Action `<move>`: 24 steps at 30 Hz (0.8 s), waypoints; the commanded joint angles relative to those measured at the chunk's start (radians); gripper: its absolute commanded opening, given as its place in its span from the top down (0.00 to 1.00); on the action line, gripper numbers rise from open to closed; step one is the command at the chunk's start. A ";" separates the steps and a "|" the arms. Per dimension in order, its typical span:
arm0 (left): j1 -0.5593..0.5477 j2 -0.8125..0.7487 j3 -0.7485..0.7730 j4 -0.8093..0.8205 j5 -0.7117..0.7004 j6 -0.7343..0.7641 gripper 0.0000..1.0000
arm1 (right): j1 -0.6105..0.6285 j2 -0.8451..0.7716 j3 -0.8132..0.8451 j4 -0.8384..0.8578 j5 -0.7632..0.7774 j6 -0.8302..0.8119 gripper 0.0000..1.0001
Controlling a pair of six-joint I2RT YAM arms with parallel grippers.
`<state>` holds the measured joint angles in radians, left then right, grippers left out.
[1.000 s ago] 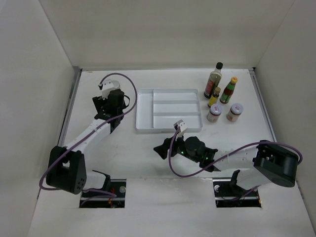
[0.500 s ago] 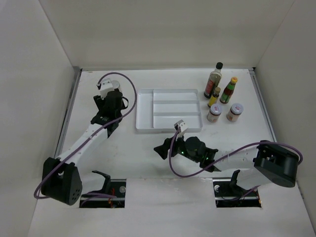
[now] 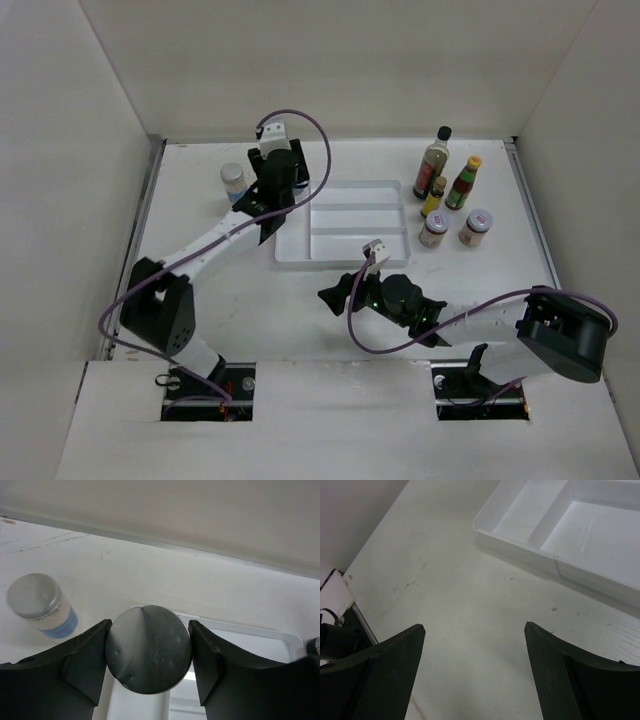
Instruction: Organize the condiment bottles
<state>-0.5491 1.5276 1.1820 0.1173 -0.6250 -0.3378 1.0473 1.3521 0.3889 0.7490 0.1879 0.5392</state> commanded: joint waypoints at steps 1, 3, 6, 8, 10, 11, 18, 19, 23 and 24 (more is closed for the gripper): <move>0.010 0.087 0.140 0.130 0.053 0.020 0.61 | -0.007 -0.019 -0.004 0.067 0.018 0.011 0.12; 0.019 0.152 0.188 0.117 0.064 0.026 0.61 | -0.011 -0.021 -0.005 0.067 0.015 0.011 0.12; 0.024 0.215 0.228 0.102 0.054 0.032 0.61 | -0.013 -0.021 -0.005 0.067 0.013 0.011 0.12; 0.025 0.241 0.237 0.107 0.048 0.040 0.61 | -0.014 -0.016 -0.005 0.067 0.013 0.011 0.12; 0.025 0.258 0.240 0.113 0.028 0.051 0.61 | -0.014 -0.011 -0.004 0.067 0.009 0.011 0.11; 0.025 0.264 0.240 0.114 0.021 0.054 0.61 | -0.014 -0.011 -0.002 0.067 0.007 0.011 0.11; 0.036 0.298 0.219 0.131 -0.007 0.071 0.61 | -0.016 -0.005 -0.001 0.067 0.007 0.011 0.10; 0.036 0.301 0.212 0.142 -0.004 0.071 0.61 | -0.016 -0.004 -0.001 0.067 0.007 0.011 0.10; 0.039 0.347 0.202 0.174 0.008 0.066 0.56 | -0.016 0.001 0.001 0.067 0.005 0.011 0.10; 0.041 0.358 0.199 0.174 0.008 0.063 0.52 | -0.016 0.001 0.001 0.067 0.005 0.011 0.09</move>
<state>-0.5171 1.8877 1.3518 0.1627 -0.6014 -0.2787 1.0397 1.3521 0.3885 0.7494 0.1875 0.5434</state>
